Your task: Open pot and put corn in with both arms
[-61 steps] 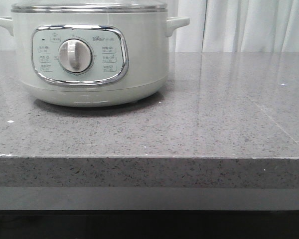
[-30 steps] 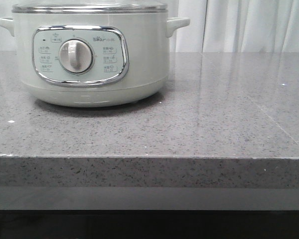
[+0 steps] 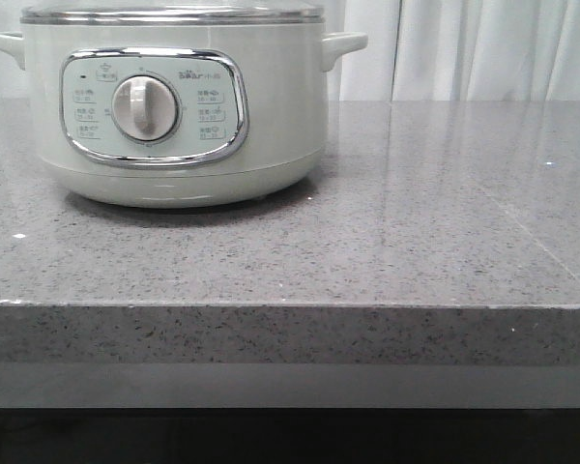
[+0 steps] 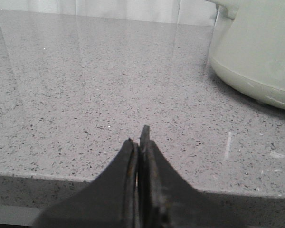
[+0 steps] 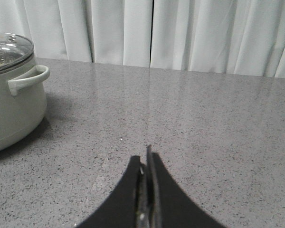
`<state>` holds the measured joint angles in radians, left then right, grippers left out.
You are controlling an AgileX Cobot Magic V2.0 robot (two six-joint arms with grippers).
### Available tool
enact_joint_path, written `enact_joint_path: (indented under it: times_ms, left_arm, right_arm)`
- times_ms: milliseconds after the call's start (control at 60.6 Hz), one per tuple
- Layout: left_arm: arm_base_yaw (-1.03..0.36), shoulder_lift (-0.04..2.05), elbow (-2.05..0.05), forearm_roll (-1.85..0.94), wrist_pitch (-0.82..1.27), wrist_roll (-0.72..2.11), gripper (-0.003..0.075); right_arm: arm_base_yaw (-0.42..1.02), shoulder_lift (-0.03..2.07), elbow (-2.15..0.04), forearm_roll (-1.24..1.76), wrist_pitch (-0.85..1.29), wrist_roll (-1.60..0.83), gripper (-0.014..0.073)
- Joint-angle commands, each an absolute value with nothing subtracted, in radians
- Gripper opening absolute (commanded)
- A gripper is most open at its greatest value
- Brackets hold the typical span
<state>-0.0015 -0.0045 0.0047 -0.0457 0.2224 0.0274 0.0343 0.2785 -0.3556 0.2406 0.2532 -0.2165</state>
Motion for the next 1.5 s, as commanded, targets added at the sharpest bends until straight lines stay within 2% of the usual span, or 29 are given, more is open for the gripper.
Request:
enact_joint_path:
  times_ms: [0,792,1024,1486]
  left_arm:
    - [0.0,-0.03,0.008,-0.054,0.143,0.024,-0.0018]
    - [0.0,-0.03,0.008,-0.054,0.143,0.024,-0.0018]
    - [0.0,-0.03,0.008,-0.054,0.143,0.024,-0.0018]
    - [0.0,-0.03,0.008,-0.054,0.143,0.024,-0.0018]
  right_arm:
    - [0.036,0.286,-0.383,0.238,0.17,-0.224,-0.0066]
    - [0.036,0.286,-0.376,0.238,0.166,-0.224,-0.0066]
    - [0.036,0.261,-0.229,0.201,0.158,-0.224,-0.0066]
    - [0.032,-0.005,0.017,0.188,0.135,-0.223,-0.0066]
